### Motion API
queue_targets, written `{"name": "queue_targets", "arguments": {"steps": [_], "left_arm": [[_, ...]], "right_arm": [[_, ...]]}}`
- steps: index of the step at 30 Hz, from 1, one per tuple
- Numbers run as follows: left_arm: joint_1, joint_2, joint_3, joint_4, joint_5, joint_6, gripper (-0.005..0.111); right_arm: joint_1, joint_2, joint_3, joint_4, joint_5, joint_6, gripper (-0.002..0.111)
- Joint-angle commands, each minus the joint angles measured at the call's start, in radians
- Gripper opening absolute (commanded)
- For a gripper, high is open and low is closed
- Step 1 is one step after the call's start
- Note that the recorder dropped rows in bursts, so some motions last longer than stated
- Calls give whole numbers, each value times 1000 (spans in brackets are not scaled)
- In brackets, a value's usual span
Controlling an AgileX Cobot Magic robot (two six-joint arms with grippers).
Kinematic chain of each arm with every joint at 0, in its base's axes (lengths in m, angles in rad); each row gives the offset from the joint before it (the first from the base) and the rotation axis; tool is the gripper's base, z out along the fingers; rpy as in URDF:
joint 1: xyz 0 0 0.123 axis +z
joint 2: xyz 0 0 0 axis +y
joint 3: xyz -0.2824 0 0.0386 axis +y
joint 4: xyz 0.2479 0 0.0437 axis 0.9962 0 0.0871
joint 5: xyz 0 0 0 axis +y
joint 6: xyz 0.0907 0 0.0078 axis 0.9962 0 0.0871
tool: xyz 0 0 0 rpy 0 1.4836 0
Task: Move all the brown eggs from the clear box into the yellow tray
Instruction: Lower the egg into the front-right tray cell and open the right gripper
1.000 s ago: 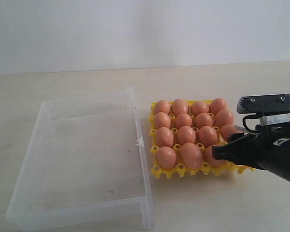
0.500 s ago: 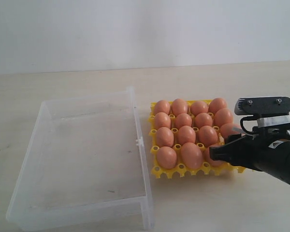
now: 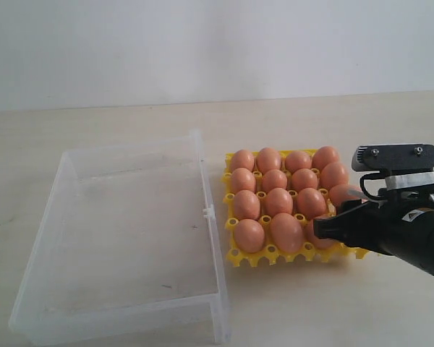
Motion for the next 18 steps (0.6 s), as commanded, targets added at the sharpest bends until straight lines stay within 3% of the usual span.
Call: {"name": "queue_targets", "arguments": {"steps": [1, 11, 15, 18], "left_arm": [[-6, 1, -4, -2, -9, -4, 0], [-6, 1, -4, -2, -9, -4, 0], [-6, 1, -4, -2, -9, -4, 0], [-6, 1, -4, -2, -9, -4, 0]], "right_arm": [[-5, 2, -5, -13, -26, -2, 50], [-5, 2, -5, -9, -33, -2, 51], [-5, 2, -5, -10, -41, -2, 62], [-5, 2, -5, -6, -41, -2, 64]]}}
